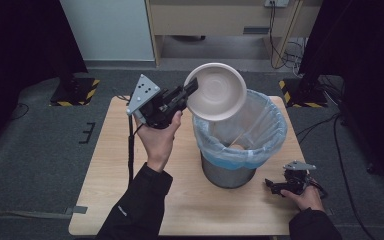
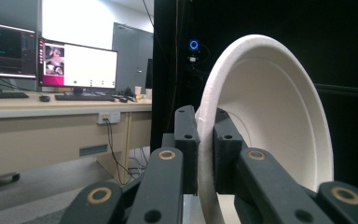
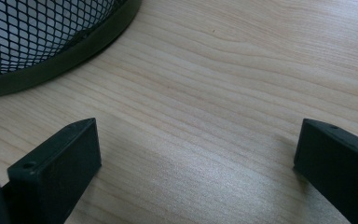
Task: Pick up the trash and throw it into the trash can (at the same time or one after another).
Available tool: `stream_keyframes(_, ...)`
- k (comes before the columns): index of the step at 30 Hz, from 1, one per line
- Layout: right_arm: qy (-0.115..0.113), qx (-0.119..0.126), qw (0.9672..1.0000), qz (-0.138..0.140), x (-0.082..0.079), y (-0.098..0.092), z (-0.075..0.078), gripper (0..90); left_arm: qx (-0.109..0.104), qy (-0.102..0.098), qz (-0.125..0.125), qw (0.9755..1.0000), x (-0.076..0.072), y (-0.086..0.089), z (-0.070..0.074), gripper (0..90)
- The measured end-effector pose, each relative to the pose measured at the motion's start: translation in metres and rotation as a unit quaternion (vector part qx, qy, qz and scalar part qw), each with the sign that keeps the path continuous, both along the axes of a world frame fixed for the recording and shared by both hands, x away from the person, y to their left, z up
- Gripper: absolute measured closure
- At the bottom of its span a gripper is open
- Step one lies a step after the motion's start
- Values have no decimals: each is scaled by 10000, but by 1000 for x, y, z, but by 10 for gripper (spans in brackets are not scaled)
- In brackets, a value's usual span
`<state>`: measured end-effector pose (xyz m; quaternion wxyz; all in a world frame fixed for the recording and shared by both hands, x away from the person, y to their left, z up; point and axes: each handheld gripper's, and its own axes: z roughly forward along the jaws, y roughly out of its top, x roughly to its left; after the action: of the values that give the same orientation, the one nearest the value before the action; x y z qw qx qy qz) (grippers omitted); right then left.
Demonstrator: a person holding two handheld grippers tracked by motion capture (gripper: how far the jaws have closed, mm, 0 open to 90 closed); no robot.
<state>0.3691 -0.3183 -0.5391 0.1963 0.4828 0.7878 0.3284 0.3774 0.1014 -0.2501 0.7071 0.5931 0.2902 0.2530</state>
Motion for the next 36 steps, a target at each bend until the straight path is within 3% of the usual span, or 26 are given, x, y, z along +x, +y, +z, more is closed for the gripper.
stream_keyframes(10,-20,-8,10000,10,0,0,0,8,274,141,-142,9994,11,-30,-12,832)
stream_keyframes(19,-18,2,10000,2,0,0,0,8,613,347,-250,9972,24,-51,-24,830)
stream_keyframes(22,-7,-1,10000,2,0,0,0,8,705,449,-363,9958,29,-55,-28,751)
stream_keyframes(29,2,0,10000,16,0,0,0,8,738,342,-225,9964,24,-37,-27,610)
stream_keyframes(36,2,0,10000,17,0,0,0,8,869,344,51,9956,9,0,-28,473)
